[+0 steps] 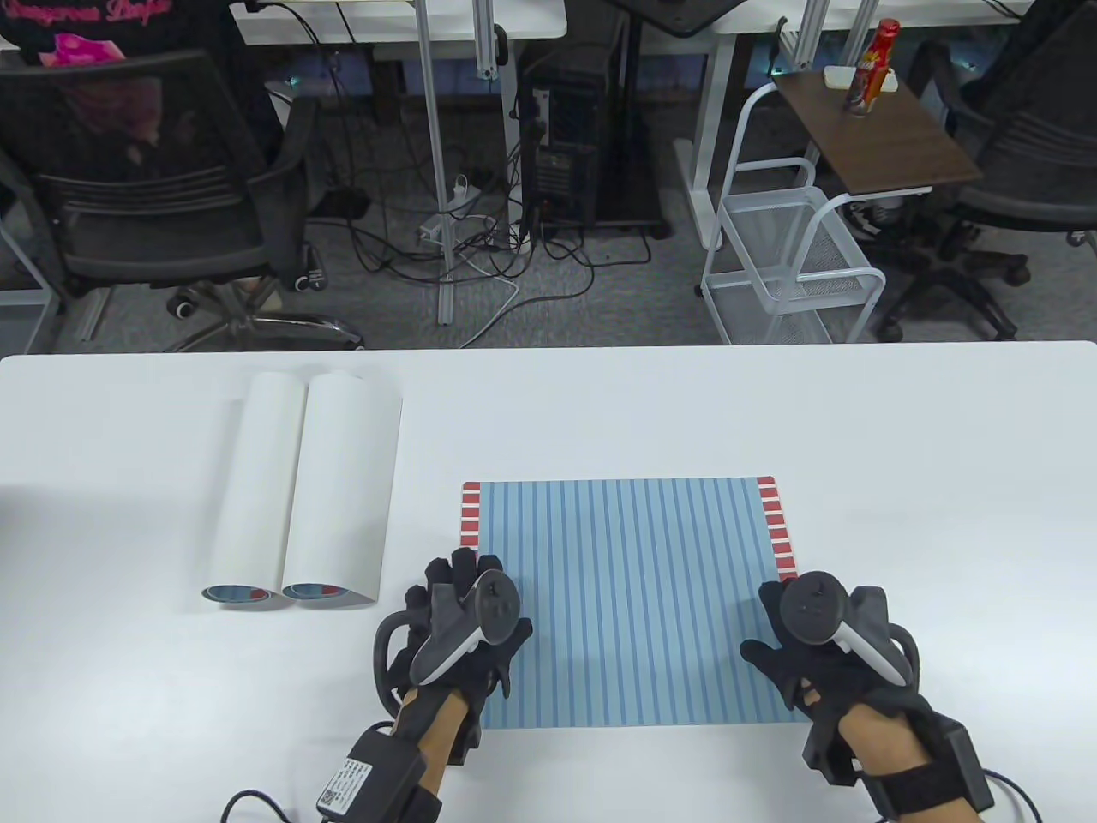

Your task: Unroll mouse pads and stack together

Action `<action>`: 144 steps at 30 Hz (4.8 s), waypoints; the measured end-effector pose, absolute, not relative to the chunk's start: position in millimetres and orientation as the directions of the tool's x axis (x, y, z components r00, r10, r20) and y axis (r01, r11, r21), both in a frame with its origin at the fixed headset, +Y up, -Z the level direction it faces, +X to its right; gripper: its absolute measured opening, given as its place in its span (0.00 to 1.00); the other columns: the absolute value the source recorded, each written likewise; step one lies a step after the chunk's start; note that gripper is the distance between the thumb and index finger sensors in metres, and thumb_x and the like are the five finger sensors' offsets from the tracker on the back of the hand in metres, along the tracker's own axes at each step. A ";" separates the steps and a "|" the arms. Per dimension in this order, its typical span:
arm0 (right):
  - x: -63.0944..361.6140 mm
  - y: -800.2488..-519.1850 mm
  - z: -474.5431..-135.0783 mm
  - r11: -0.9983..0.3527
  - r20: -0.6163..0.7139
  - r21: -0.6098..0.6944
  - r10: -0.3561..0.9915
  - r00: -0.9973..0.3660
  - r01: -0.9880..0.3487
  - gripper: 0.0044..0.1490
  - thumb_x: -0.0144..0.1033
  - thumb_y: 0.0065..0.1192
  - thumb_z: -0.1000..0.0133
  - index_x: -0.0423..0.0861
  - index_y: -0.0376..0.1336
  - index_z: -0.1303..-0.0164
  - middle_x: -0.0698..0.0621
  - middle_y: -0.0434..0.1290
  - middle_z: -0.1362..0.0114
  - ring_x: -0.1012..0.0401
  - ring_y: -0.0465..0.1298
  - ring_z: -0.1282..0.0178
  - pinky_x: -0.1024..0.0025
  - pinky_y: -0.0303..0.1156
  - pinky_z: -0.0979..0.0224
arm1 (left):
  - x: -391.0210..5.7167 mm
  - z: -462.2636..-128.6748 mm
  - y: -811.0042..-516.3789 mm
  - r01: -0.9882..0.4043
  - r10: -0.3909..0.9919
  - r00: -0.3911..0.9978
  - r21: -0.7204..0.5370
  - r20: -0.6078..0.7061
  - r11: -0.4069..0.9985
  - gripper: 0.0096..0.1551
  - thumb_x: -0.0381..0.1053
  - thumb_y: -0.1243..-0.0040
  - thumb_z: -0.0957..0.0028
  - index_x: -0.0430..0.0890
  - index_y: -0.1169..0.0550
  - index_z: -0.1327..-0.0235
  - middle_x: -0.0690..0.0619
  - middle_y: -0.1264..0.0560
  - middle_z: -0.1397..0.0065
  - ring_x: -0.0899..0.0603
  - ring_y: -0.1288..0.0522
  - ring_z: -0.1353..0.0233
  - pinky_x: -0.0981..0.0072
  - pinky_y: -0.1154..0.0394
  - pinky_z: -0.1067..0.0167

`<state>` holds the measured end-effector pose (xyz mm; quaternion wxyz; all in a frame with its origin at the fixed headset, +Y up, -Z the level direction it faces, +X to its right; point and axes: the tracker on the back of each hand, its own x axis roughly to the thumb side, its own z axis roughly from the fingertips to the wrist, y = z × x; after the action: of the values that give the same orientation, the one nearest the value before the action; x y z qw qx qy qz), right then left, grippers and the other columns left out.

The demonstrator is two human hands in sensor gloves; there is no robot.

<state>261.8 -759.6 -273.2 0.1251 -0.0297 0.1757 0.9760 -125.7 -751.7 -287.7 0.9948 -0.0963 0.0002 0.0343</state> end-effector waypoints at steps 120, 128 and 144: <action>204.6 -751.7 -270.9 -0.219 -0.208 0.372 0.927 -0.311 -0.902 0.42 0.43 0.68 0.51 0.44 0.52 0.31 0.42 0.69 0.33 0.49 0.78 0.42 0.53 0.76 0.41 | -94.5 -268.1 -767.9 -0.792 0.893 -0.140 -0.492 -0.428 -0.361 0.50 0.71 0.52 0.49 0.51 0.52 0.20 0.43 0.48 0.16 0.31 0.40 0.18 0.39 0.36 0.26; 197.8 -755.9 -268.0 -0.224 -0.199 0.405 0.925 -0.324 -0.886 0.43 0.45 0.68 0.51 0.44 0.53 0.31 0.43 0.69 0.34 0.49 0.78 0.43 0.54 0.76 0.42 | -107.7 -268.3 -770.3 -0.931 0.895 0.036 -0.341 -0.444 -0.132 0.32 0.54 0.49 0.46 0.53 0.36 0.26 0.50 0.26 0.29 0.38 0.18 0.35 0.54 0.19 0.41; 189.1 -780.7 -263.1 0.081 -0.399 0.477 0.907 -0.134 -0.875 0.49 0.53 0.59 0.49 0.45 0.43 0.26 0.39 0.59 0.25 0.45 0.71 0.33 0.49 0.70 0.35 | -96.4 -264.4 -701.3 -0.908 0.929 0.352 -0.283 -0.112 0.309 0.31 0.49 0.44 0.50 0.54 0.30 0.29 0.51 0.17 0.40 0.43 0.09 0.54 0.62 0.13 0.58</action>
<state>189.1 -780.7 -263.1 0.6577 0.0244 0.3285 0.6775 -96.4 -701.3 -264.4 0.8083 -0.1499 -0.0361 0.5682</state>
